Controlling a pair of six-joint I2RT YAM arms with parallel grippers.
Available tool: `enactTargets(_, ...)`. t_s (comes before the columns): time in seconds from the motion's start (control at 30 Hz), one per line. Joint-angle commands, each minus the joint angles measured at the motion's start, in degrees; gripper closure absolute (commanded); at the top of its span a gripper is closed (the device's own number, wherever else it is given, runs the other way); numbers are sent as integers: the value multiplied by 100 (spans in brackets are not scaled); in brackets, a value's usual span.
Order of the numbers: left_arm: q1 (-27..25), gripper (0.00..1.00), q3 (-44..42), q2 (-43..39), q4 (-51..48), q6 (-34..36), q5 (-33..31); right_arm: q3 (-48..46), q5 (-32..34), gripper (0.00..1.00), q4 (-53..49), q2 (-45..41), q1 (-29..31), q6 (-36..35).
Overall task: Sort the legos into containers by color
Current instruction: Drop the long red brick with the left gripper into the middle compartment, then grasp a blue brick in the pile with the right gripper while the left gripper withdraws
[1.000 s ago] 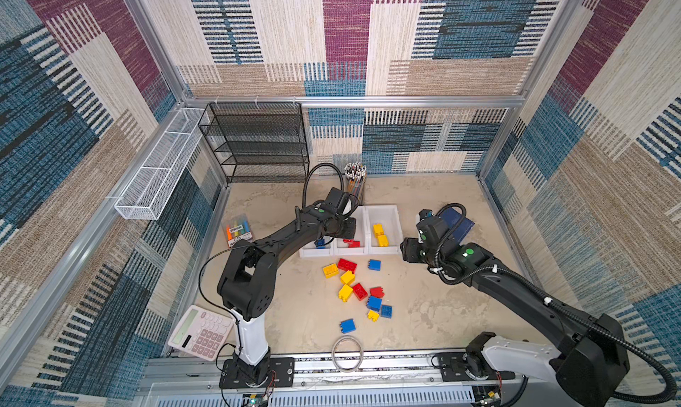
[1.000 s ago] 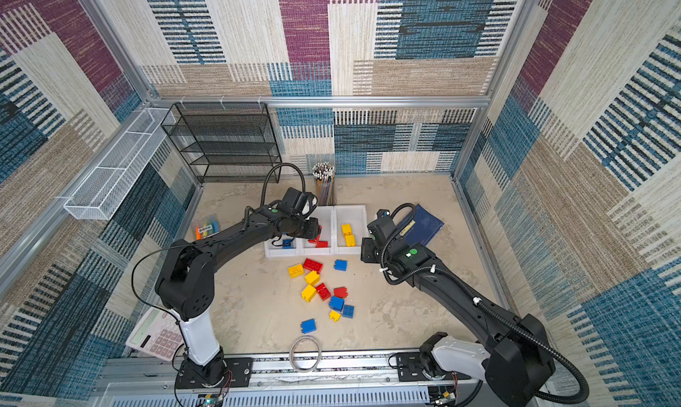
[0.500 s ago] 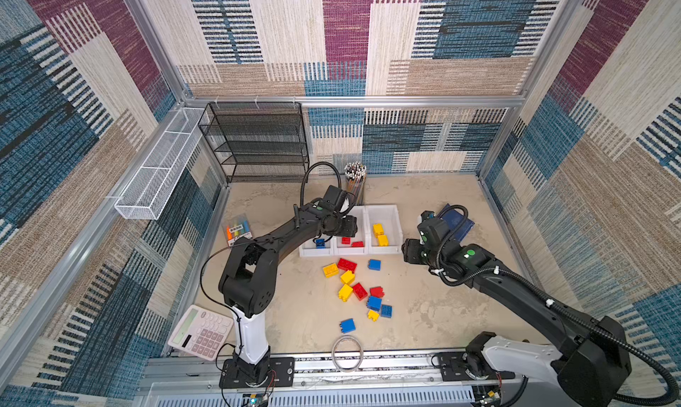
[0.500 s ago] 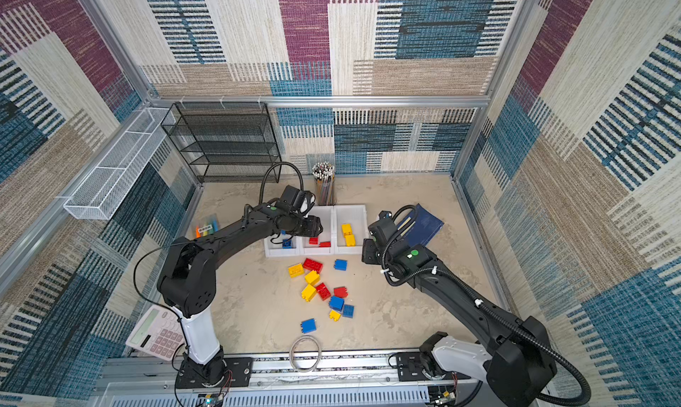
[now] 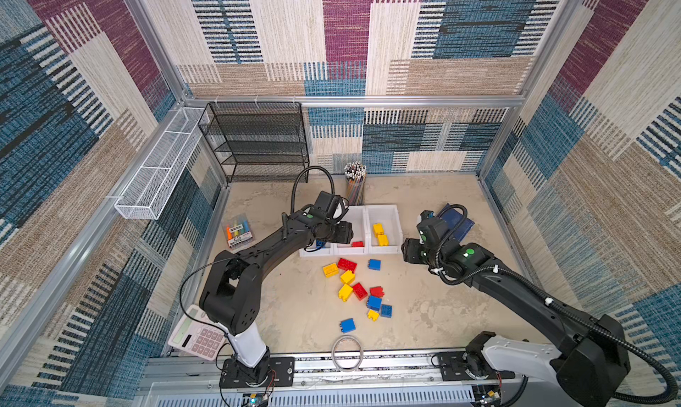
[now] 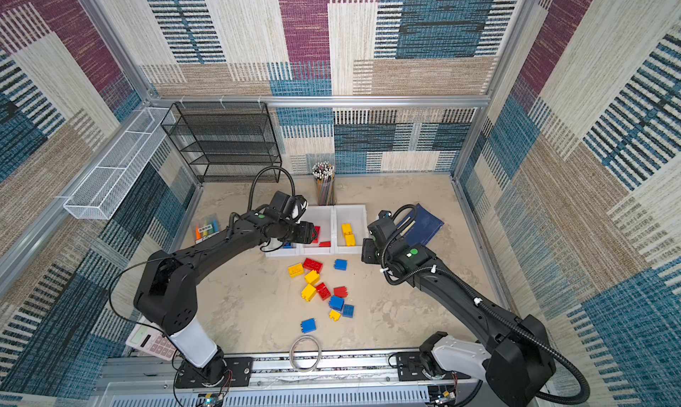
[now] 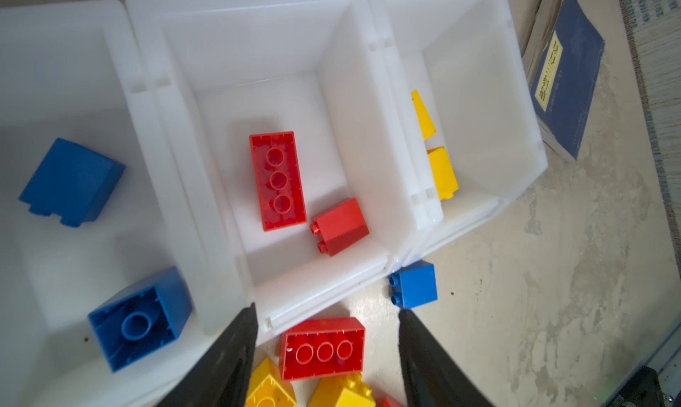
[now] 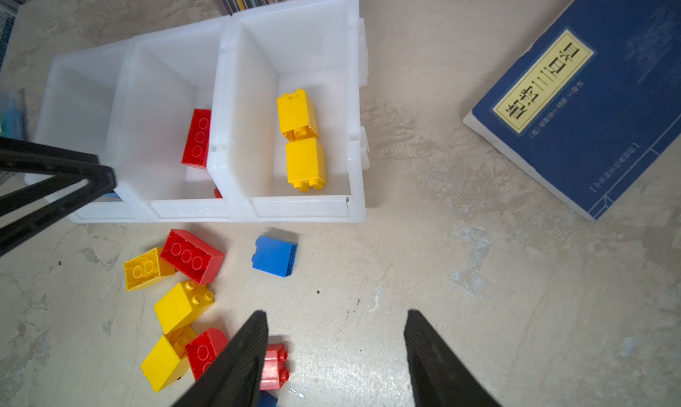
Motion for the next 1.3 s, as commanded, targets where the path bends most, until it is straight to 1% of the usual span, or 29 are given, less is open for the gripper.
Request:
enactTargets(0.0, 5, 35, -509, -507, 126, -77, -179, -89, -30, 36, -155, 102, 189, 208)
enactTargets(0.1, -2, 35, -1151, -1068, 174, -261, -324, -188, -16, 35, -131, 288, 702, 541)
enactTargets(0.27, 4, 34, -2198, -1862, 460, -506, -386, -150, -34, 32, -189, 982, 1580, 1093)
enactTargets(0.37, 5, 34, -2550, -2198, 384, -609, -407, -42, -43, 31, -217, 1355, 1987, 1307)
enactTargets(0.5, 5, 34, -2945, -2540, 381, -784, -424, 154, -69, 30, -273, 1698, 2361, 1536)
enactTargets(0.67, 0, 34, -3249, -2856, 381, -905, -503, 255, -85, 30, -218, 1914, 2528, 1737)
enactTargets(0.8, 10, 33, -3277, -2930, 385, -879, -461, 360, -95, 30, -288, 2131, 2555, 1808)
enactTargets(0.93, 2, 33, -3257, -2925, 348, -859, -368, 513, -51, 33, -505, 2342, 2630, 1836)
enactTargets(1.17, -1, 33, -3369, -2949, 355, -894, -341, 465, -131, 38, -539, 2441, 2738, 2012)
enactTargets(1.27, -1, 33, -3325, -2905, 376, -876, -287, 499, -165, 43, -481, 2504, 2741, 2013)
